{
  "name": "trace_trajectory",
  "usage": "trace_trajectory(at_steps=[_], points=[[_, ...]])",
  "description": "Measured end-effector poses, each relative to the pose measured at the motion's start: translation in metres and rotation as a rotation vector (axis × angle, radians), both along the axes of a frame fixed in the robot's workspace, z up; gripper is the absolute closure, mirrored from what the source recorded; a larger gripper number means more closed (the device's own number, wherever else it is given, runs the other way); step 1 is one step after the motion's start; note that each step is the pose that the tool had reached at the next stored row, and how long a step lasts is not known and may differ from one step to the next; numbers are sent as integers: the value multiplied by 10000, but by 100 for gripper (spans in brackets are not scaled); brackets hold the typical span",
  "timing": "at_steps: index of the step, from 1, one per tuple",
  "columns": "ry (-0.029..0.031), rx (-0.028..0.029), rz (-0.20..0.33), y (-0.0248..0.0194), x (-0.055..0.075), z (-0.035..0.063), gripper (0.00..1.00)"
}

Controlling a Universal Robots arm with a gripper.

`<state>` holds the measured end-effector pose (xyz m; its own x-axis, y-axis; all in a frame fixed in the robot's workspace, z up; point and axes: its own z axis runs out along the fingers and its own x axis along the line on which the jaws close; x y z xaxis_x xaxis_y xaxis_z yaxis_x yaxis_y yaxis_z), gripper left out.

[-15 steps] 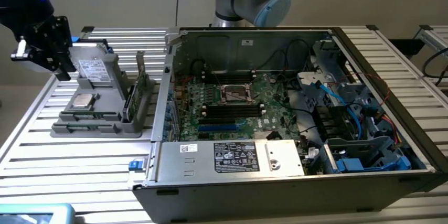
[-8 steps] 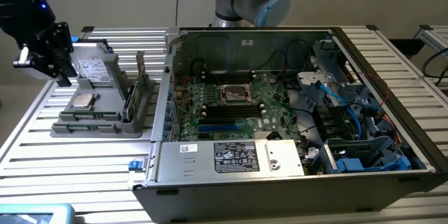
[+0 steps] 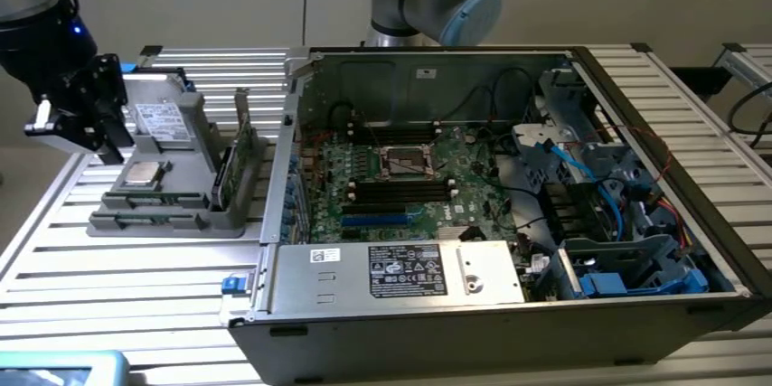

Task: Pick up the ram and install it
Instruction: 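Pick up the ram and move it above insertion slot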

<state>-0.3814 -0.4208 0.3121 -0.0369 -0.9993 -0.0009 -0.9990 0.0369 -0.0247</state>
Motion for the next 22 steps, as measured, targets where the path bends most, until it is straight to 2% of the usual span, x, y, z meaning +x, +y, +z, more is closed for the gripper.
trace_trajectory(at_steps=[12,19,22], points=[[-2,-20,1,-4,2,-218,64],[-1,-47,1,-6,2,-344,64],[-1,-80,-1,-10,1,-384,64]])
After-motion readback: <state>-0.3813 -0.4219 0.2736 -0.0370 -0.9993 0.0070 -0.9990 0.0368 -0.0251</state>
